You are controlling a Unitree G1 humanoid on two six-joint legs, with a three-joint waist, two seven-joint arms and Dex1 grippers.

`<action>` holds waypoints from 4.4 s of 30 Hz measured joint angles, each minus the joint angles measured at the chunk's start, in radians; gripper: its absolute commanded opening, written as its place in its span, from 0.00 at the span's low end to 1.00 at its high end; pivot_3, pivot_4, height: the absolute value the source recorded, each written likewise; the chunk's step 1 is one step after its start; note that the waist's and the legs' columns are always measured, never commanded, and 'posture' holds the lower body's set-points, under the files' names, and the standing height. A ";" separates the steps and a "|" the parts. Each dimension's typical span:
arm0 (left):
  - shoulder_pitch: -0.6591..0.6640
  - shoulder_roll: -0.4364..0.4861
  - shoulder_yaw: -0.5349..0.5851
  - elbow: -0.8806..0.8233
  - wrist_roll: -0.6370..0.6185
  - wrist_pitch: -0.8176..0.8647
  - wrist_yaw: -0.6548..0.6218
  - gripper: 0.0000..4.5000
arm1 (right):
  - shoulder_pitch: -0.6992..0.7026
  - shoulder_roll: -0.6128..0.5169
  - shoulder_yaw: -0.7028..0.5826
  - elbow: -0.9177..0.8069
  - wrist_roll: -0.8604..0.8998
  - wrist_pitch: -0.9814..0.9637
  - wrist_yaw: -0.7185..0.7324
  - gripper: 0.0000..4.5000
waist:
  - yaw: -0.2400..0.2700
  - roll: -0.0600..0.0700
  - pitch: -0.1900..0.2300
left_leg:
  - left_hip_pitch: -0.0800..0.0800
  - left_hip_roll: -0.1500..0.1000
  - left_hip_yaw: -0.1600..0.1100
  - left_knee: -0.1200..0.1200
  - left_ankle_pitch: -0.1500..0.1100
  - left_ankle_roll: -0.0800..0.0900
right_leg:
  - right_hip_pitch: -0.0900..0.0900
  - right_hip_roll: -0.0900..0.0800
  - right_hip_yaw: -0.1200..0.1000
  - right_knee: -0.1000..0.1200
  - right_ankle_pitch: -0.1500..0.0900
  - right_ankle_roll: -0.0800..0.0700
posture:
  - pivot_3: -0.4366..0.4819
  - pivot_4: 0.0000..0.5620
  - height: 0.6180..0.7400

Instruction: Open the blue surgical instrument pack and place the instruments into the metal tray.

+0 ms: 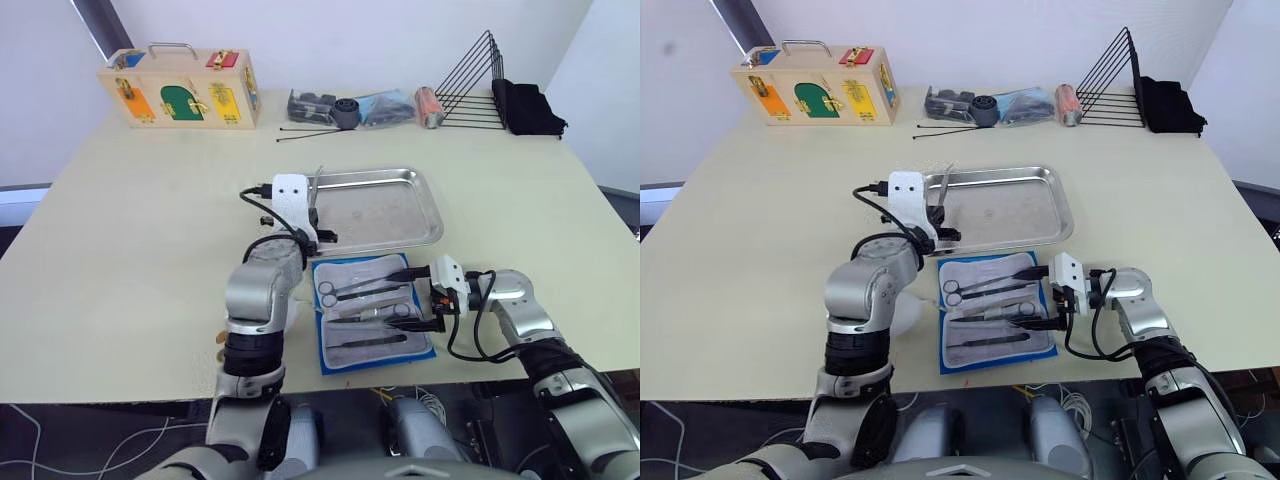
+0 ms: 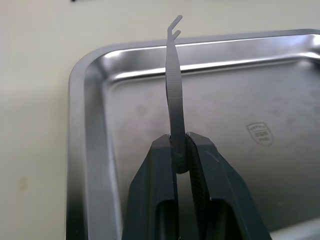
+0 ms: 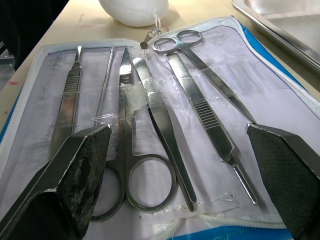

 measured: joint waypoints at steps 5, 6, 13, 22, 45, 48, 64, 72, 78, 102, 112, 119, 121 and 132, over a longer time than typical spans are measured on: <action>0.000 -0.026 0.043 0.049 0.006 -0.002 0.044 0.01 | 0.000 0.000 0.000 0.000 0.000 0.000 0.000 1.00 | 0.000 0.000 0.000 | 0.000 0.000 0.000 0.000 0.000 0.000 | 0.000 0.000 0.000 0.000 0.000 0.000 | 0.48 0.27 1.00; 0.000 -0.030 0.048 0.055 0.007 -0.002 0.049 0.01 | 0.000 0.000 0.000 0.000 0.000 0.000 0.000 1.00 | 0.000 0.000 0.000 | 0.000 0.000 0.000 0.000 0.000 0.000 | 0.000 0.000 0.000 0.000 0.000 0.000 | 0.48 0.27 1.00; 0.001 -0.051 0.070 0.078 0.003 -0.002 0.060 0.01 | 0.000 0.000 0.000 0.000 0.000 0.000 0.000 1.00 | 0.000 0.000 0.000 | 0.000 0.000 0.000 0.000 0.000 0.000 | 0.000 0.000 0.000 0.000 0.000 0.000 | 0.48 0.27 1.00; 0.002 -0.062 0.088 0.088 0.000 -0.002 0.068 0.01 | 0.001 0.000 0.000 0.000 0.000 0.000 0.000 1.00 | 0.000 0.000 0.000 | 0.000 0.000 0.000 0.000 0.000 -0.001 | 0.000 0.000 0.000 0.000 0.000 0.000 | 0.48 0.27 1.00; 0.001 -0.045 0.094 0.092 -0.020 0.005 0.054 0.26 | 0.000 0.006 0.000 0.005 0.000 -0.013 -0.001 1.00 | -0.003 0.000 0.000 | 0.001 0.000 0.000 -0.002 0.000 -0.001 | 0.000 0.000 0.000 -0.001 0.000 0.000 | 0.48 0.27 1.00; -0.007 -0.019 0.086 0.092 -0.022 -0.052 0.025 0.26 | 0.000 0.006 0.000 0.005 0.000 -0.014 -0.001 1.00 | -0.003 0.000 0.000 | 0.001 0.000 0.000 -0.002 0.000 -0.001 | 0.000 0.000 0.000 -0.001 0.000 0.000 | 0.48 0.27 1.00; 0.062 0.445 -0.010 0.082 -0.309 -0.406 -0.848 0.26 | 0.000 0.015 0.002 0.005 -0.005 -0.014 -0.009 1.00 | -0.007 0.000 0.001 | 0.009 0.000 0.006 -0.012 0.001 -0.004 | 0.002 0.000 0.004 -0.002 0.000 0.000 | 0.48 0.27 1.00; 0.208 0.739 -0.002 0.081 -0.388 -0.577 -1.298 0.26 | 0.006 0.011 0.003 0.000 -0.005 -0.011 -0.011 1.00 | -0.006 -0.002 0.001 | 0.013 0.000 0.006 -0.015 0.001 -0.004 | 0.006 -0.001 0.003 -0.007 -0.002 -0.003 | 0.48 0.27 1.00; 0.229 0.898 0.016 0.130 -0.454 -0.638 -1.555 0.44 | 0.007 0.011 0.004 -0.001 -0.005 -0.011 -0.011 1.00 | -0.005 -0.002 0.003 | 0.013 0.001 0.006 -0.016 0.001 -0.004 | 0.005 -0.001 0.003 -0.007 -0.005 -0.007 | 0.48 0.27 1.00; 0.179 1.134 -0.125 0.176 -0.565 -0.817 -1.653 1.00 | 0.029 -0.001 0.002 -0.041 -0.002 0.013 -0.016 1.00 | 0.004 0.000 0.008 | 0.013 0.002 0.009 -0.018 0.001 -0.004 | 0.005 0.000 0.002 -0.009 -0.005 -0.008 | 0.48 0.27 1.00; 0.089 0.909 -0.226 0.198 -0.338 -0.791 -1.487 1.00 | 0.029 -0.002 0.000 -0.039 -0.001 0.013 -0.024 1.00 | 0.009 -0.005 0.005 | 0.013 0.002 0.009 -0.017 0.001 -0.004 | 0.005 0.001 0.002 -0.009 -0.004 -0.005 | 0.48 0.27 1.00; 0.065 0.774 -0.304 0.206 -0.214 -0.725 -1.345 0.59 | 0.027 0.001 0.000 -0.038 -0.001 0.012 -0.023 1.00 | 0.006 -0.006 0.004 | 0.013 0.002 0.008 -0.017 0.001 -0.004 | 0.005 0.001 0.002 -0.008 -0.003 -0.005 | 0.48 0.27 1.00; 0.060 0.751 -0.312 0.223 -0.190 -0.722 -1.323 0.50 | 0.026 0.002 0.000 -0.038 -0.001 0.011 -0.023 1.00 | 0.006 -0.006 0.004 | 0.013 0.002 0.008 -0.017 0.001 -0.004 | 0.005 0.001 0.002 -0.008 -0.003 -0.005 | 0.48 0.27 1.00; 0.056 0.633 -0.353 0.322 -0.100 -0.771 -1.286 0.50 | 0.025 0.002 0.000 -0.035 -0.001 0.010 -0.023 1.00 | 0.006 -0.006 0.004 | 0.013 0.002 0.008 -0.016 0.001 -0.004 | 0.006 0.001 0.002 -0.008 -0.003 -0.005 | 0.48 0.27 1.00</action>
